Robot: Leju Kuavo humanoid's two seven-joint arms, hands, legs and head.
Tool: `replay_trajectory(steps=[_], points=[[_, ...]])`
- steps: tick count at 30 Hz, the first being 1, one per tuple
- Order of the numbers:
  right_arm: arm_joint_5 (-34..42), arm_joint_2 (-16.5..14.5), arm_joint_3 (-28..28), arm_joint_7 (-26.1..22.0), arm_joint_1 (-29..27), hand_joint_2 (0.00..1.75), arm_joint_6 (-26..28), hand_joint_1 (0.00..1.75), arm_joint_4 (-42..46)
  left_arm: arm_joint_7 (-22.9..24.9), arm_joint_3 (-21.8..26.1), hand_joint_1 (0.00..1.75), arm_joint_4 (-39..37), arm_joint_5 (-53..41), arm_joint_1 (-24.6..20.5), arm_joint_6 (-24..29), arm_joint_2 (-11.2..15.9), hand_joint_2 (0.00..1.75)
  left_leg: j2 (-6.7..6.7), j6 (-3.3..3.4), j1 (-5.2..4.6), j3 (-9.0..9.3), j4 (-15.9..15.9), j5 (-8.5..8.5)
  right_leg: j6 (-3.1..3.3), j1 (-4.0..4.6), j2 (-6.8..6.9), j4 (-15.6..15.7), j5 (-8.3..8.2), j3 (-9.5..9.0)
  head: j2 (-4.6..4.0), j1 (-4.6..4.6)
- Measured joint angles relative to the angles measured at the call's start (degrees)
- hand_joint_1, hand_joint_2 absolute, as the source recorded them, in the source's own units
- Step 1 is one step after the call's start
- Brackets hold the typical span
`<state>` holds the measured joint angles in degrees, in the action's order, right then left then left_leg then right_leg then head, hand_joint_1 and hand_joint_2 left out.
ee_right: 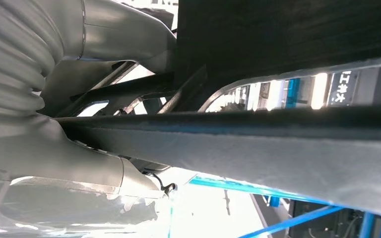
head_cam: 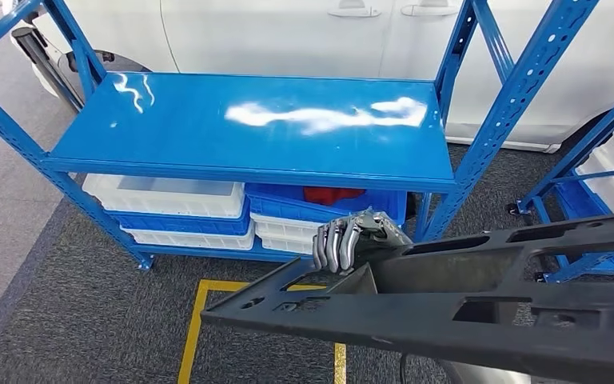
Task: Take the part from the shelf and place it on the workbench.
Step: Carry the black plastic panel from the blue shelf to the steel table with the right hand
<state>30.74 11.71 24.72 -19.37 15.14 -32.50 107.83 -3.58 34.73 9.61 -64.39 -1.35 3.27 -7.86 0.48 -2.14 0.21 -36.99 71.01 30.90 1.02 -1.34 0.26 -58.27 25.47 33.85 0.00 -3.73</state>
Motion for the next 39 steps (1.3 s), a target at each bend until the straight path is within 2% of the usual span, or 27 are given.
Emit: replay_trajectory(steps=[2,3,4,7,8,10,12,13,14,15,17,19,22,23,24,25,27,28,29,30,32,33,34,35,37,38,39], points=[[-0.05,0.00,-0.27,0.01,-0.11,1.75,-0.24,1.31,0.12,0.14,0.00,0.00,0.00,-0.03,0.25,0.01,0.00,1.75,0.09,0.18,0.08,5.56,-8.41,-2.14,-0.51,0.03,-0.13,-0.21,-0.53,0.69,0.00,0.00],[-0.05,-0.01,-0.40,0.01,-0.14,1.75,-0.31,1.31,0.24,0.17,0.00,0.00,-0.01,-0.04,0.37,0.01,-0.01,1.75,0.22,0.47,0.03,7.37,-11.47,-2.54,-0.85,0.11,-0.18,-0.28,-0.85,0.94,0.00,0.00],[-0.06,-0.01,-0.51,0.02,-0.18,1.75,-0.35,1.31,0.35,0.17,0.00,0.00,-0.01,-0.05,0.45,0.01,-0.02,1.75,0.37,0.80,-0.07,8.27,-13.22,-2.56,-1.21,0.20,-0.21,-0.27,-1.21,1.16,0.00,0.00],[-0.11,-0.04,-0.84,0.04,-0.40,1.75,-0.40,1.31,0.49,0.07,0.00,0.00,-0.02,-0.04,0.48,-0.01,-0.10,1.75,0.48,2.19,-0.15,7.64,-13.78,-3.25,-2.25,0.29,-0.23,-0.36,-1.73,1.69,0.00,0.01],[-0.14,-0.04,-1.00,0.05,-0.47,1.75,-0.40,1.31,0.50,0.06,0.00,0.00,-0.02,-0.04,0.47,-0.02,-0.14,1.75,0.35,2.81,-0.09,7.26,-13.90,-3.68,-2.49,0.26,-0.24,-1.38,-0.68,2.20,0.00,0.02],[-0.20,-0.04,-1.29,0.07,-0.60,1.75,-0.40,1.31,0.50,0.05,0.00,0.00,-0.02,-0.04,0.44,-0.02,-0.22,1.75,0.04,3.80,-0.14,6.30,-14.02,-4.61,-2.76,0.13,-0.25,-6.92,3.81,4.37,0.00,0.02],[-0.23,-0.04,-1.42,0.07,-0.83,1.75,-0.40,1.31,0.50,0.04,0.00,0.00,-0.02,-0.03,0.41,-0.02,-0.27,1.75,-0.04,4.16,-0.50,5.03,-13.87,-5.44,-2.84,0.17,-0.25,-14.45,7.96,6.76,0.00,0.02],[-0.25,-0.04,-1.46,0.07,-0.97,1.75,-0.40,1.31,0.50,0.04,0.00,0.00,-0.02,-0.03,0.38,-0.02,-0.30,1.75,-0.05,4.25,-0.69,4.37,-13.74,-5.84,-2.74,0.27,-0.25,-16.54,8.54,7.02,0.00,0.02],[-0.25,-0.04,-1.50,0.07,-1.08,1.75,-0.40,1.31,0.50,0.04,0.00,0.00,-0.02,-0.03,0.35,-0.02,-0.32,1.75,-0.03,4.30,-0.87,3.76,-13.60,-6.20,-2.49,0.44,-0.26,-16.31,7.92,6.12,0.00,0.02],[-0.26,-0.04,-1.55,0.08,-1.14,1.75,-0.40,1.31,0.50,0.03,0.00,0.00,-0.02,-0.03,0.31,-0.02,-0.34,1.75,-0.01,4.33,-1.05,3.22,-13.45,-6.52,-2.10,0.69,-0.26,-14.09,6.59,4.24,0.00,0.02],[-0.29,-0.04,-1.65,0.09,-1.12,1.75,-0.41,1.31,0.56,0.03,0.00,0.00,-0.02,-0.03,0.25,-0.02,-0.54,1.75,0.06,4.25,-1.32,2.43,-13.19,-7.11,-0.73,1.35,-0.29,-5.55,4.33,-1.39,0.00,0.02],[-0.32,-0.04,-1.73,0.08,-1.08,1.75,-0.40,1.31,0.78,0.03,0.00,0.00,-0.01,-0.03,0.25,0.02,-0.73,1.75,0.05,3.83,-1.24,2.00,-13.12,-7.74,0.05,1.92,-0.24,0.01,3.60,-4.53,0.00,0.02],[-0.44,-0.07,-1.80,0.09,-1.06,1.75,-0.40,1.31,0.96,0.04,0.00,0.00,0.01,-0.03,0.27,0.07,-0.63,1.75,0.04,2.98,-1.08,1.76,-13.29,-8.47,0.29,1.96,-0.04,1.29,2.53,-4.44,0.00,0.02],[-0.52,-0.11,-1.81,0.09,-1.07,1.75,-0.42,1.31,0.96,0.03,0.00,0.00,0.01,-0.02,0.26,0.05,-0.58,1.75,0.06,2.62,-1.15,1.49,-12.79,-7.76,0.50,1.68,0.10,1.70,1.95,-4.29,0.00,0.02],[-0.62,-0.16,-1.81,0.09,-1.11,1.75,-0.46,1.31,0.96,0.02,0.00,0.00,0.01,-0.02,0.23,0.04,-0.53,1.75,0.08,2.20,-1.16,0.92,-11.28,-6.11,0.66,1.36,0.26,2.10,1.30,-4.01,0.00,0.02],[-0.73,-0.23,-1.81,0.10,-1.17,1.75,-0.50,1.31,0.97,0.01,0.00,0.00,0.01,-0.02,0.18,0.02,-0.45,1.75,0.09,1.74,-1.01,0.01,-8.55,-3.62,0.74,1.10,0.40,2.34,0.68,-3.57,0.00,0.02],[-0.94,-0.30,-1.81,0.16,-1.37,1.75,-0.61,1.31,0.98,-0.01,0.00,0.00,0.01,-0.03,0.06,0.01,-0.34,1.75,0.07,0.79,-0.52,-2.03,-1.19,1.21,0.71,0.93,0.47,2.32,-0.32,-2.29,0.00,0.02],[-1.03,-0.32,-1.81,0.20,-1.48,1.75,-0.69,1.31,0.97,-0.01,0.00,0.00,0.01,-0.03,0.01,0.00,-0.27,1.75,0.06,0.40,-0.29,-2.47,1.62,2.20,0.55,0.83,0.49,2.21,-0.77,-1.62,0.00,0.02],[-1.07,-0.36,-1.83,0.25,-1.56,1.75,-0.84,1.31,0.97,0.00,0.00,0.00,0.01,-0.03,0.00,-0.01,-0.21,1.75,0.06,0.01,-0.09,-1.94,2.52,1.81,0.33,0.65,0.51,2.00,-1.18,-0.90,0.00,0.02],[-1.10,-0.42,-1.86,0.29,-1.62,1.75,-0.99,1.31,0.96,0.02,0.00,0.00,0.01,-0.04,0.03,-0.02,-0.14,1.75,0.06,-0.35,0.11,-0.41,1.31,0.43,0.06,0.41,0.50,1.70,-1.53,-0.19,0.00,0.02],[-1.14,-0.58,-1.99,0.36,-1.67,1.75,-1.28,1.31,1.00,0.05,0.00,0.00,0.00,-0.06,0.24,-0.07,-0.05,1.75,0.08,-1.11,0.51,4.94,-6.00,-2.18,-0.56,0.00,0.44,0.84,-2.03,1.16,0.00,0.01],[-1.15,-0.66,-2.09,0.37,-1.67,1.75,-1.34,1.31,1.06,0.07,0.00,0.00,0.00,-0.07,0.36,-0.10,-0.03,1.75,0.23,-1.02,0.53,7.23,-9.69,-2.47,-0.92,-0.05,0.40,0.42,-2.26,1.71,0.00,0.01],[-1.17,-0.73,-2.17,0.40,-1.66,1.75,-1.37,1.31,1.15,0.08,0.00,0.00,0.00,-0.10,0.44,-0.13,-0.03,1.75,0.37,-0.73,0.49,8.61,-12.21,-2.26,-1.31,0.02,0.36,0.11,-2.55,2.13,0.00,0.01],[-1.21,-0.81,-2.26,0.45,-1.66,1.75,-1.36,1.31,1.22,0.08,0.00,0.00,0.00,-0.13,0.48,-0.15,-0.03,1.75,0.54,-0.13,0.35,9.04,-13.32,-1.82,-1.74,0.13,0.33,-0.02,-2.91,2.45,0.00,0.01],[-1.30,-0.96,-2.42,0.59,-1.66,1.75,-1.29,1.31,1.29,0.08,0.00,0.00,0.00,-0.20,0.46,-0.16,-0.07,1.75,0.61,1.41,0.27,8.19,-13.40,-2.33,-2.58,0.14,0.32,-0.09,-3.57,2.90,0.00,0.01],[-1.33,-1.01,-2.53,0.64,-1.67,1.75,-1.26,1.31,1.28,0.08,0.00,0.00,0.00,-0.21,0.44,-0.17,-0.11,1.75,0.54,2.15,0.29,7.68,-13.38,-2.77,-2.90,0.05,0.28,-0.56,-3.01,3.33,0.00,0.01],[-1.38,-1.04,-2.66,0.71,-1.68,1.75,-1.25,1.31,1.29,0.08,0.00,0.00,0.00,-0.22,0.42,-0.18,-0.15,1.75,0.41,2.78,0.30,7.11,-13.44,-3.30,-3.12,-0.04,0.24,-1.90,-1.48,3.99,0.00,0.02]])
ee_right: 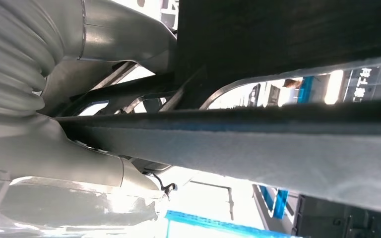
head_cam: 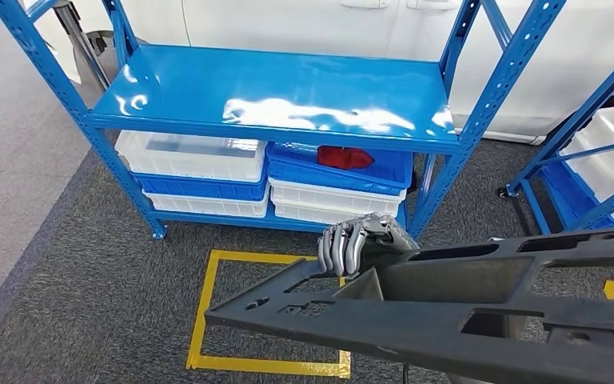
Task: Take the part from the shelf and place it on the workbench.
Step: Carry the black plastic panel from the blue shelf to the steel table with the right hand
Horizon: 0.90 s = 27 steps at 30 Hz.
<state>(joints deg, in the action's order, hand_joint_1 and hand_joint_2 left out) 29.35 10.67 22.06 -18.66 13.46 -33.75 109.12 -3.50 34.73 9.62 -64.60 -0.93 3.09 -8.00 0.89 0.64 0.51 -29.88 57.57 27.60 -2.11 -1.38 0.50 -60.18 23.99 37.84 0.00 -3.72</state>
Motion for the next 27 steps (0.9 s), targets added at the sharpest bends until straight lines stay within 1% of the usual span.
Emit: replay_trajectory(steps=[1,2,3,4,5,6,7,8,9,10,11,12,13,14,15,16,17,18,19,20,21,22,23,24,25,26,27], points=[[-0.05,-0.02,-0.12,0.09,-0.01,1.75,0.00,1.31,0.01,0.00,0.00,0.00,0.00,-0.01,-0.03,-0.01,-0.03,1.75,-0.14,0.51,0.01,-0.62,-0.05,-0.55,-0.12,-0.03,-0.06,-2.43,2.43,0.92,0.00,0.00],[-0.09,-0.05,-0.22,0.19,-0.02,1.75,-0.01,1.31,0.01,0.00,0.00,0.00,0.00,-0.01,-0.06,-0.01,-0.04,1.75,-0.23,0.81,-0.11,-1.27,-0.02,-1.08,-0.19,0.02,-0.12,-5.92,5.37,2.02,0.00,0.00],[-0.13,-0.08,-0.30,0.30,-0.05,1.75,-0.01,1.31,0.02,0.00,0.00,0.00,0.00,-0.01,-0.08,-0.01,-0.05,1.75,-0.29,0.98,-0.26,-1.97,0.01,-1.61,-0.20,0.07,-0.15,-9.88,7.77,3.03,0.00,0.00],[-0.16,-0.09,-0.35,0.40,-0.10,1.75,-0.02,1.31,0.02,0.00,0.00,0.00,0.00,-0.01,-0.11,-0.01,-0.08,1.75,-0.31,1.07,-0.45,-2.69,0.06,-2.14,-0.14,0.15,-0.18,-13.12,9.04,3.58,0.00,0.00],[-0.20,-0.11,-0.38,0.45,-0.15,1.75,-0.03,1.31,0.02,0.00,0.00,0.00,0.00,-0.01,-0.15,-0.01,-0.12,1.75,-0.33,1.11,-0.65,-3.40,0.12,-2.65,0.04,0.23,-0.20,-14.83,9.04,3.38,0.00,0.00],[-0.23,-0.12,-0.41,0.49,-0.19,1.75,-0.04,1.31,0.02,-0.01,0.00,0.00,0.00,-0.01,-0.18,-0.01,-0.14,1.75,-0.32,1.13,-0.84,-4.08,0.20,-3.14,0.37,0.39,-0.23,-14.37,7.94,2.11,0.00,0.00],[-0.26,-0.13,-0.46,0.50,-0.21,1.75,-0.05,1.31,0.02,-0.01,0.00,0.00,0.00,-0.01,-0.23,-0.01,-0.18,1.75,-0.30,1.11,-1.00,-4.65,0.27,-3.56,0.84,0.64,-0.27,-11.81,6.40,-0.15,0.00,0.00],[-0.26,-0.13,-0.52,0.50,-0.19,1.75,-0.07,1.31,0.05,-0.02,0.00,0.00,0.00,-0.01,-0.27,-0.01,-0.25,1.75,-0.27,1.05,-1.08,-5.11,0.36,-3.96,1.54,0.99,-0.36,-7.73,5.45,-3.13,0.00,0.00],[-0.26,-0.13,-0.58,0.50,-0.16,1.75,-0.08,1.31,0.09,-0.02,0.00,0.00,0.00,-0.01,-0.30,0.01,-0.33,1.75,-0.24,0.93,-1.21,-5.48,0.45,-4.32,2.16,1.29,-0.43,-3.38,5.19,-6.08,0.00,0.00],[-0.26,-0.14,-0.66,0.50,-0.14,1.75,-0.08,1.31,0.19,-0.02,0.00,0.00,0.00,-0.01,-0.32,0.02,-0.41,1.75,-0.23,0.71,-1.22,-5.69,0.44,-4.67,2.53,1.54,-0.48,-0.08,5.37,-8.22,0.00,0.00],[-0.26,-0.15,-0.74,0.50,-0.10,1.75,-0.10,1.31,0.29,-0.02,0.00,0.00,0.00,-0.01,-0.32,0.04,-0.44,1.75,-0.23,0.42,-1.14,-5.81,0.38,-5.06,2.81,1.74,-0.52,2.09,5.73,-9.44,0.00,0.00],[-0.27,-0.15,-0.85,0.51,-0.09,1.75,-0.13,1.31,0.37,-0.02,0.00,0.00,0.00,-0.01,-0.31,0.06,-0.43,1.75,-0.24,0.08,-1.10,-5.87,0.24,-5.46,2.83,1.84,-0.50,2.88,5.68,-9.71,0.00,0.00],[-0.28,-0.18,-0.95,0.51,-0.09,1.75,-0.16,1.31,0.43,-0.02,0.00,0.00,0.00,-0.01,-0.31,0.07,-0.37,1.75,-0.24,-0.27,-1.09,-5.94,0.08,-5.81,2.88,1.71,-0.44,3.18,5.20,-9.53,0.00,0.00],[-0.29,-0.20,-1.02,0.51,-0.06,1.75,-0.20,1.31,0.45,-0.03,0.00,0.00,0.00,-0.01,-0.30,0.08,-0.31,1.75,-0.23,-0.60,-1.10,-6.11,0.19,-5.67,3.08,1.56,-0.33,3.56,4.67,-9.33,0.00,0.00],[-0.31,-0.26,-1.08,0.51,-0.06,1.75,-0.21,1.31,0.45,-0.08,0.00,0.00,0.00,-0.01,-0.31,0.08,-0.27,1.75,-0.22,-0.96,-1.13,-6.56,1.10,-4.60,3.30,1.33,-0.20,3.86,4.13,-9.02,0.00,0.00],[-0.31,-0.33,-1.10,0.51,-0.07,1.75,-0.22,1.31,0.45,-0.17,0.00,0.00,0.00,0.00,-0.33,0.10,-0.21,1.75,-0.22,-1.34,-1.09,-7.32,3.09,-2.64,3.50,1.09,-0.06,4.13,3.58,-8.64,0.00,0.00],[-0.31,-0.39,-1.12,0.51,-0.09,1.75,-0.22,1.31,0.45,-0.29,0.00,0.00,0.00,0.00,-0.36,0.12,-0.18,1.75,-0.23,-1.71,-0.94,-8.33,6.20,-0.06,3.64,1.08,0.02,4.16,3.13,-8.15,0.00,0.00],[-0.32,-0.44,-1.16,0.51,-0.14,1.75,-0.23,1.31,0.45,-0.43,0.00,0.00,0.00,0.00,-0.40,0.16,-0.15,1.75,-0.23,-2.06,-0.82,-9.49,10.12,2.43,3.74,1.06,0.06,4.13,2.71,-7.59,0.00,0.00],[-0.32,-0.48,-1.20,0.51,-0.19,1.75,-0.23,1.31,0.45,-0.55,0.00,0.00,0.00,0.00,-0.43,0.19,-0.11,1.75,-0.23,-2.36,-0.74,-10.35,13.72,3.86,3.69,1.05,0.10,4.07,2.28,-7.03,0.00,0.00],[-0.35,-0.51,-1.24,0.52,-0.22,1.75,-0.23,1.31,0.45,-0.62,0.00,0.00,0.00,-0.01,-0.46,0.20,-0.09,1.75,-0.24,-2.60,-0.68,-10.59,16.04,4.09,3.63,1.03,0.13,3.97,1.89,-6.48,0.00,0.00],[-0.39,-0.53,-1.29,0.55,-0.23,1.75,-0.22,1.31,0.45,-0.66,0.00,0.00,0.00,-0.01,-0.46,0.21,-0.05,1.75,-0.24,-2.78,-0.60,-9.86,16.37,3.15,3.53,1.01,0.16,3.82,1.54,-5.93,0.00,0.00],[-0.42,-0.58,-1.33,0.59,-0.24,1.75,-0.15,1.31,0.45,-0.65,0.00,0.00,0.00,-0.01,-0.41,0.21,-0.02,1.75,-0.29,-2.89,-0.50,-8.11,14.50,1.57,3.40,0.98,0.21,3.61,1.27,-5.44,0.00,0.00],[-0.45,-0.67,-1.37,0.65,-0.23,1.75,-0.02,1.31,0.45,-0.60,0.00,0.00,0.00,-0.01,-0.28,0.20,0.03,1.75,-0.66,-2.94,-0.40,-5.40,10.66,0.19,3.27,0.98,0.32,3.31,1.10,-5.05,0.00,0.00],[-0.44,-0.82,-1.42,0.75,-0.23,1.75,0.18,1.31,0.46,-0.53,0.00,0.00,0.00,-0.02,-0.09,0.18,0.05,1.75,-1.29,-2.90,-0.46,-2.55,6.43,-0.38,3.12,1.06,0.41,2.99,0.98,-4.71,0.00,0.00],[-0.42,-1.01,-1.48,0.86,-0.22,1.75,0.45,1.31,0.48,-0.46,0.00,0.00,0.00,-0.03,0.07,0.16,0.06,1.75,-1.87,-2.56,-0.58,-0.41,2.94,-0.36,2.90,1.18,0.54,2.70,0.86,-4.45,0.00,0.00],[-0.41,-1.17,-1.55,1.01,-0.21,1.75,0.72,1.31,0.50,-0.41,0.00,0.00,0.00,-0.07,0.20,0.14,0.06,1.75,-2.26,-2.10,-0.72,0.89,0.61,0.00,2.65,1.32,0.72,2.46,0.71,-4.23,0.00,0.00],[-0.43,-1.32,-1.60,1.16,-0.23,1.75,0.96,1.31,0.51,-0.38,0.00,0.00,0.00,-0.11,0.25,0.13,0.03,1.75,-2.19,-1.51,-0.88,1.09,-0.17,0.33,2.34,1.40,0.97,2.37,0.51,-4.05,0.00,0.00]])
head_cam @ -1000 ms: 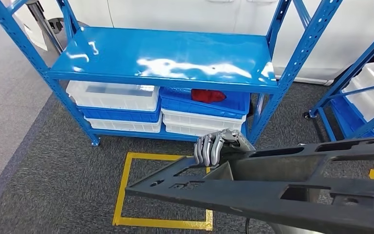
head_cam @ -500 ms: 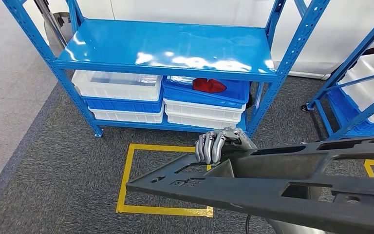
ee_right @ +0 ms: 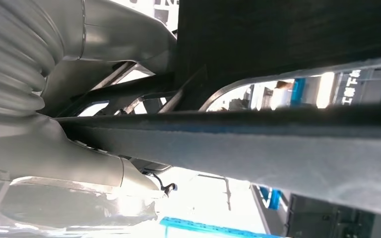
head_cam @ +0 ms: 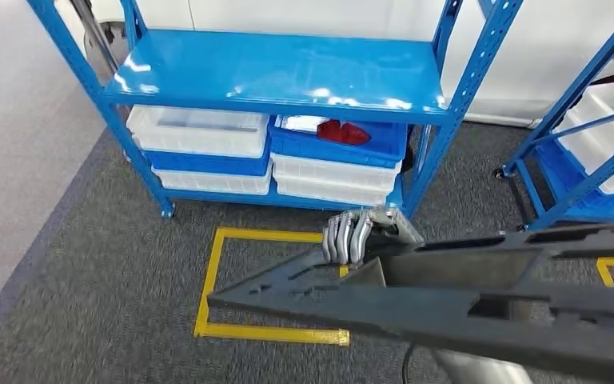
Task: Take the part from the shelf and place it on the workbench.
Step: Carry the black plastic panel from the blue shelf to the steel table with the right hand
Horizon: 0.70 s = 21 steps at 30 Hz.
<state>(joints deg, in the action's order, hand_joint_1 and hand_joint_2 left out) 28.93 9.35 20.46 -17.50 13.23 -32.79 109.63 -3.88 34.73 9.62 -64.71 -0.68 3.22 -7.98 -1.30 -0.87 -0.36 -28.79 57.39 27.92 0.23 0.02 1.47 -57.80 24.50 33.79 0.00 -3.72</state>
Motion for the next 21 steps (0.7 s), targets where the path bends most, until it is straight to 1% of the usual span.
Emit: replay_trajectory(steps=[1,2,3,4,5,6,7,8,9,10,11,12,13,14,15,16,17,18,19,20,21], points=[[-0.06,-0.10,-0.04,0.13,0.00,1.75,0.21,1.31,0.02,-0.02,0.00,0.00,0.00,-0.05,-0.02,-0.01,-0.03,1.75,0.43,0.71,0.00,-0.30,-0.24,-0.19,-0.36,0.06,0.37,-0.06,-0.20,0.14,0.00,0.00],[-0.16,-0.17,-0.06,0.22,0.00,1.75,0.41,1.31,0.04,-0.06,0.00,0.00,0.00,-0.10,-0.04,-0.02,-0.08,1.75,0.84,1.24,0.11,-0.56,-0.40,-0.52,-0.69,-0.03,0.53,-0.28,-0.13,0.31,0.00,0.00],[-0.27,-0.22,-0.08,0.26,0.00,1.75,0.62,1.31,0.09,-0.10,0.00,0.00,0.00,-0.16,-0.09,-0.03,-0.13,1.75,1.22,1.76,0.21,-0.87,-0.54,-0.93,-1.02,-0.11,0.37,-1.20,0.66,0.76,0.00,0.00],[-0.38,-0.25,-0.09,0.26,0.00,1.75,0.83,1.31,0.16,-0.14,0.00,0.00,0.00,-0.21,-0.15,-0.04,-0.16,1.75,1.53,2.21,0.31,-1.18,-0.70,-1.36,-1.31,-0.18,-0.01,-3.21,2.17,1.63,0.00,0.00],[-0.46,-0.26,-0.09,0.25,-0.03,1.75,1.01,1.31,0.21,-0.16,0.00,0.00,0.00,-0.26,-0.20,-0.05,-0.18,1.75,1.83,2.47,0.36,-1.54,-0.73,-1.72,-1.55,-0.32,-0.51,-6.48,4.33,3.02,0.00,0.00],[-0.51,-0.26,-0.09,0.23,-0.07,1.75,1.13,1.31,0.24,-0.16,0.00,0.00,0.00,-0.29,-0.27,-0.05,-0.18,1.75,2.21,2.61,0.34,-1.99,-0.70,-2.05,-1.72,-0.36,-0.86,-10.51,6.63,4.71,0.00,0.00],[-0.56,-0.27,-0.09,0.22,-0.14,1.75,1.20,1.31,0.25,-0.16,0.00,0.00,0.00,-0.32,-0.32,-0.05,-0.19,1.75,2.60,2.63,0.30,-2.41,-0.64,-2.33,-1.82,-0.41,-0.98,-14.21,8.30,6.19,0.00,0.00],[-0.61,-0.27,-0.09,0.22,-0.20,1.75,1.23,1.31,0.25,-0.16,0.00,0.00,0.00,-0.33,-0.37,-0.05,-0.19,1.75,3.07,2.58,0.27,-2.81,-0.55,-2.59,-1.85,-0.42,-1.03,-16.46,8.98,6.95,0.00,0.00],[-0.66,-0.28,-0.09,0.21,-0.24,1.75,1.25,1.31,0.25,-0.16,0.00,0.00,0.00,-0.34,-0.44,-0.05,-0.19,1.75,3.60,2.48,0.26,-3.13,-0.43,-2.80,-1.78,-0.42,-1.11,-16.49,8.53,6.59,0.00,0.00],[-0.71,-0.30,-0.09,0.21,-0.25,1.75,1.25,1.31,0.25,-0.16,0.00,0.00,0.00,-0.35,-0.53,-0.06,-0.19,1.75,4.17,2.37,0.25,-3.35,-0.30,-2.95,-1.63,-0.42,-1.35,-14.21,7.13,5.05,0.00,0.00],[-0.74,-0.33,-0.09,0.20,-0.24,1.75,1.25,1.31,0.26,-0.16,0.00,0.00,0.00,-0.37,-0.61,-0.07,-0.20,1.75,4.77,2.23,0.25,-3.50,-0.15,-3.07,-1.38,-0.42,-2.01,-10.17,5.23,2.60,0.00,0.00],[-0.74,-0.37,-0.09,0.19,-0.22,1.75,1.25,1.31,0.26,-0.16,0.00,0.00,0.00,-0.42,-0.72,-0.07,-0.24,1.75,5.32,2.06,0.18,-3.68,0.03,-3.16,-1.09,-0.43,-3.23,-5.96,3.93,0.19,0.00,0.00],[-0.74,-0.40,-0.10,0.17,-0.18,1.75,1.25,1.31,0.27,-0.15,0.00,0.00,0.00,-0.48,-0.81,-0.07,-0.27,1.75,5.90,1.83,0.17,-3.91,0.21,-3.28,-0.85,-0.42,-4.24,-2.67,3.07,-1.55,0.00,0.00],[-0.74,-0.43,-0.12,0.16,-0.16,1.75,1.25,1.31,0.28,-0.13,0.00,0.00,0.00,-0.53,-0.89,-0.05,-0.31,1.75,6.39,1.56,0.21,-4.20,0.34,-3.43,-0.65,-0.36,-4.97,-0.75,2.77,-2.48,0.00,0.00],[-0.73,-0.45,-0.13,0.15,-0.14,1.75,1.25,1.31,0.28,-0.11,0.00,0.00,0.00,-0.58,-0.95,-0.04,-0.33,1.75,6.93,1.21,0.28,-4.49,0.37,-3.65,-0.48,-0.28,-5.11,-0.21,2.91,-2.60,0.00,0.00],[-0.73,-0.48,-0.14,0.14,-0.11,1.75,1.25,1.31,0.28,-0.10,0.00,0.00,0.00,-0.60,-0.97,-0.02,-0.32,1.75,7.49,0.84,0.39,-4.71,0.31,-3.88,-0.29,-0.27,-4.51,-0.14,2.71,-2.50,0.00,0.00],[-0.73,-0.52,-0.14,0.13,-0.06,1.75,1.24,1.31,0.27,-0.10,0.00,0.00,0.00,-0.60,-0.98,-0.01,-0.27,1.75,7.55,0.54,0.41,-4.89,0.37,-3.94,0.00,-0.38,-3.85,0.02,2.51,-2.49,0.00,0.00],[-0.73,-0.61,-0.13,0.12,0.02,1.75,1.22,1.31,0.27,-0.07,0.00,0.00,0.00,-0.60,-0.96,-0.01,-0.23,1.75,6.95,0.24,0.31,-5.30,0.97,-3.50,0.32,-0.54,-3.19,0.24,2.30,-2.50,0.00,-0.01],[-0.72,-0.69,-0.13,0.09,0.08,1.75,1.18,1.31,0.27,-0.04,0.00,0.00,0.00,-0.60,-0.93,-0.01,-0.20,1.75,5.85,-0.01,0.21,-6.16,2.71,-2.35,0.60,-0.70,-2.50,0.46,2.11,-2.50,0.00,-0.02],[-0.71,-0.77,-0.13,0.07,0.12,1.75,1.14,1.31,0.27,-0.02,0.00,0.00,0.00,-0.60,-0.91,-0.01,-0.16,1.75,4.50,-0.23,0.16,-7.46,5.51,-0.65,0.80,-0.77,-1.82,0.59,1.97,-2.46,0.00,-0.02],[-0.71,-0.80,-0.13,0.05,0.11,1.75,1.11,1.31,0.26,0.01,0.00,0.00,0.00,-0.59,-0.89,-0.01,-0.16,1.75,3.40,-0.48,0.14,-9.23,9.39,1.42,0.91,-0.72,-1.16,0.61,1.93,-2.36,0.00,-0.03]])
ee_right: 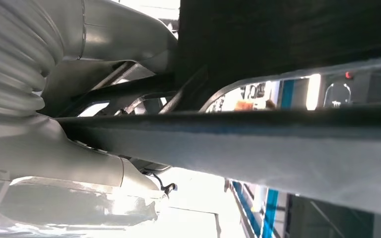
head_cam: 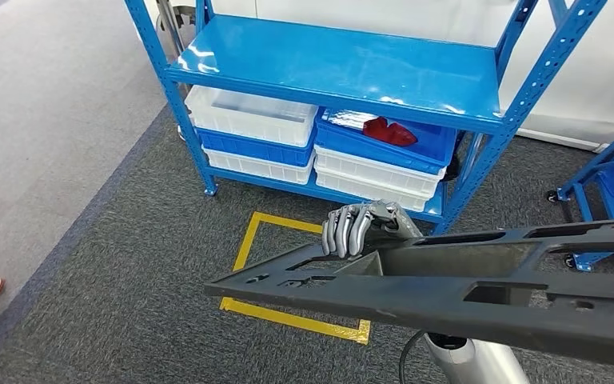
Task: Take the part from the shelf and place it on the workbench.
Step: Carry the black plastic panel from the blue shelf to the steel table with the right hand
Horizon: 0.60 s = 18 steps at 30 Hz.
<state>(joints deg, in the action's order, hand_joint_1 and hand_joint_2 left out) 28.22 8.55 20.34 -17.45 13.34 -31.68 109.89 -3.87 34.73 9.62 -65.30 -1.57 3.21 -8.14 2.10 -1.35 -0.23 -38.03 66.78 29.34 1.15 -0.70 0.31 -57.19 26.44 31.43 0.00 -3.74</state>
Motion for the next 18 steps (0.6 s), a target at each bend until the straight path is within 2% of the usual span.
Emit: replay_trajectory(steps=[1,2,3,4,5,6,7,8,9,11,12,13,15,16,17,18], points=[[0.01,-0.01,0.00,-0.01,-0.02,1.75,-0.02,1.31,-0.02,-0.01,0.00,0.00,0.00,0.01,-0.03,0.01,0.01,1.75,-0.54,-0.20,0.04,-1.76,4.00,1.74,0.04,0.05,0.74,-0.02,-0.02,0.09,0.00,0.00],[0.01,-0.01,0.01,-0.02,-0.03,1.75,-0.02,1.31,-0.04,-0.04,0.00,0.00,0.01,0.01,-0.05,0.01,0.02,1.75,-0.78,-0.34,0.06,-2.88,6.80,2.63,0.05,0.08,1.50,-0.04,-0.02,0.15,0.00,0.00],[0.01,-0.02,0.02,-0.02,-0.04,1.75,-0.02,1.31,-0.06,-0.08,0.00,0.00,0.01,0.02,-0.06,0.01,0.04,1.75,-0.94,-0.43,0.06,-3.00,7.62,2.47,0.05,0.09,2.28,-0.06,-0.02,0.18,0.00,0.00],[0.01,-0.02,0.02,-0.04,-0.03,1.75,-0.03,1.31,-0.08,-0.12,0.00,0.00,0.01,0.02,-0.02,0.01,0.06,1.75,-1.13,-0.42,0.06,-1.88,5.97,1.26,0.04,0.10,2.98,-0.09,-0.01,0.15,0.00,0.00],[0.02,-0.02,0.03,-0.08,0.00,1.75,-0.04,1.31,-0.08,-0.14,0.00,0.00,0.01,0.01,0.11,0.01,0.08,1.75,-1.69,-0.32,0.04,0.32,2.18,-0.65,-0.01,0.11,3.61,-0.12,0.02,0.07,0.00,0.01],[0.03,-0.02,0.03,-0.13,0.02,1.75,-0.05,1.31,-0.08,-0.10,0.00,0.00,0.01,0.01,0.32,0.00,0.10,1.75,-2.92,-0.11,-0.09,2.81,-2.36,-2.22,-0.11,0.24,4.15,-0.15,0.09,-0.01,0.00,0.01],[0.04,-0.02,0.03,-0.21,0.04,1.75,-0.05,1.31,-0.08,-0.05,0.00,0.00,0.01,0.01,0.53,0.01,0.10,1.75,-3.92,0.31,-0.24,4.73,-6.00,-3.33,-0.28,0.42,4.59,-0.22,0.14,-0.03,0.00,0.01],[0.06,-0.02,0.02,-0.28,0.08,1.75,-0.06,1.31,-0.08,0.00,0.00,0.00,0.01,0.01,0.68,0.01,0.10,1.75,-4.64,0.75,-0.38,5.86,-8.39,-3.89,-0.49,0.63,5.00,-0.28,0.16,0.01,0.00,0.01],[0.08,-0.03,0.03,-0.33,0.11,1.75,-0.05,1.31,-0.08,0.04,0.00,0.00,0.01,0.02,0.77,0.02,0.10,1.75,-4.85,1.20,-0.52,6.11,-9.29,-3.93,-0.71,0.82,5.46,-0.32,0.15,0.08,0.00,0.01],[0.11,-0.05,0.06,-0.37,0.26,1.75,-0.04,1.31,-0.08,0.04,0.00,0.00,0.01,0.04,0.72,0.03,0.06,1.75,-3.55,2.02,-0.36,5.70,-9.47,-4.37,-1.24,0.89,6.19,-0.42,0.16,0.22,0.00,0.00],[0.13,-0.07,0.08,-0.38,0.33,1.75,-0.04,1.31,-0.08,0.04,0.00,0.00,0.01,0.05,0.67,0.03,0.02,1.75,-2.98,2.36,-0.20,5.59,-9.65,-4.64,-1.60,0.78,5.45,-0.93,0.60,0.41,0.00,0.01],[0.15,-0.07,0.08,-0.39,0.41,1.75,-0.04,1.31,-0.08,0.04,0.00,0.00,0.01,0.05,0.60,0.03,-0.02,1.75,-2.44,2.70,-0.04,5.50,-9.83,-4.91,-1.94,0.65,4.12,-2.24,1.61,0.97,0.00,0.01],[0.20,-0.07,0.09,-0.43,0.41,1.75,-0.03,1.31,-0.13,0.04,0.00,0.00,0.02,0.06,0.45,0.04,-0.07,1.75,-1.46,3.16,0.10,5.16,-9.96,-5.33,-2.49,0.35,0.93,-8.53,5.30,3.79,0.00,0.02],[0.22,-0.07,0.09,-0.44,0.36,1.75,-0.01,1.31,-0.19,0.04,0.00,0.00,0.02,0.06,0.39,0.05,-0.07,1.75,-0.91,3.27,0.09,4.92,-9.91,-5.48,-2.63,0.29,0.25,-12.51,7.12,5.66,0.00,0.02],[0.23,-0.07,0.09,-0.45,0.31,1.75,0.03,1.31,-0.26,0.04,0.00,0.00,0.02,0.05,0.34,0.05,-0.08,1.75,-0.27,3.30,0.08,4.67,-9.83,-5.62,-2.74,0.24,0.01,-15.78,8.26,7.23,0.00,0.02],[0.23,-0.07,0.10,-0.45,0.29,1.75,0.07,1.31,-0.32,0.04,0.00,0.00,0.02,0.05,0.27,0.05,-0.08,1.75,0.46,3.23,0.09,4.47,-9.73,-5.73,-2.81,0.17,-0.05,-17.09,8.21,7.84,0.00,0.02]])
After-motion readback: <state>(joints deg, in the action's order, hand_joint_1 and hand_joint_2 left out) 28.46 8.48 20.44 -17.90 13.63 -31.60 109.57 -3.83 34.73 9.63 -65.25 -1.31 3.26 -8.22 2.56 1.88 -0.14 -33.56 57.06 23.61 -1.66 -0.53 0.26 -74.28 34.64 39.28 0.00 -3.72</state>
